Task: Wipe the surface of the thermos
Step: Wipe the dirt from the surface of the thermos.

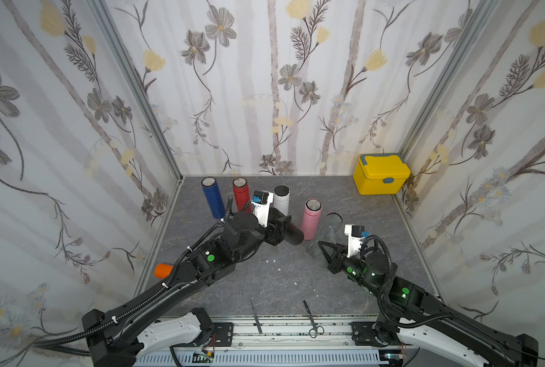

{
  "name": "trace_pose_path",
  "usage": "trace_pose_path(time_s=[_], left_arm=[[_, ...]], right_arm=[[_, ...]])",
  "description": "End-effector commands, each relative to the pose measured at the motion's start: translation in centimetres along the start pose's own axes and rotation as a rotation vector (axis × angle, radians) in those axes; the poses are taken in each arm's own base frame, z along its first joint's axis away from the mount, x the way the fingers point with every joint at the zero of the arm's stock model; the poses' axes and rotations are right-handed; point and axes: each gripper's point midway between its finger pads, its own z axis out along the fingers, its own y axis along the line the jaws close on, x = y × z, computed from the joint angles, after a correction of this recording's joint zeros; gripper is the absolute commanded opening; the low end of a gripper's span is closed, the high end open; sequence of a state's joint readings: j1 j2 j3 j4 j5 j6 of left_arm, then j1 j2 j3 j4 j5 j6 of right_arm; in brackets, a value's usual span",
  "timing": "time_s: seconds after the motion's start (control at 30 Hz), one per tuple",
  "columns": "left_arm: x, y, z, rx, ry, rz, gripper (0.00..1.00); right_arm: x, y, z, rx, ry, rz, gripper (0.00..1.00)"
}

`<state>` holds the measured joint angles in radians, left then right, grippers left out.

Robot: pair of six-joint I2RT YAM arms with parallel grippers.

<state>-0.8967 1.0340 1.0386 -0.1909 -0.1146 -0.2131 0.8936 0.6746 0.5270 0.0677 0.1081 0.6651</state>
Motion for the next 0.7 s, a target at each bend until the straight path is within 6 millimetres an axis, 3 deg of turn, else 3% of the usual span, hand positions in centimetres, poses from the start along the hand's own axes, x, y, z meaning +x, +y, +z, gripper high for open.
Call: trace_pose_path(time_s=[0.0,0.17,0.27,0.37,0.5,0.67], left_arm=[[0.5,-4.2,-1.0,0.259,-0.014,0.167,0.00],[2.0,-7.3,-3.4,0.476,-0.028,0.255,0.00],[2.1,-7.1,-3.5,0.473,-0.041,0.260,0.00],[2.7,-6.9,-3.1,0.465,-0.025,0.257,0.00],[2.7,-6.3,-2.8,0.428,-0.043,0.258,0.00],[2.5,-6.0,-2.5,0.404,-0.047,0.269,0.00]], right_arm=[[0.2,3.1,0.7,-0.212,0.110,0.042,0.00],[-2.7,7.9,1.1,-0.486,0.143,0.079,0.00],[-3.7,10.5,0.9,-0.611,0.171,0.078,0.00],[-3.4,11.5,0.7,-0.692,0.193,0.123,0.00],[1.3,9.5,2.0,-0.609,0.307,0.145,0.00],[8.1,3.0,2.2,-0.369,0.404,0.180,0.00]])
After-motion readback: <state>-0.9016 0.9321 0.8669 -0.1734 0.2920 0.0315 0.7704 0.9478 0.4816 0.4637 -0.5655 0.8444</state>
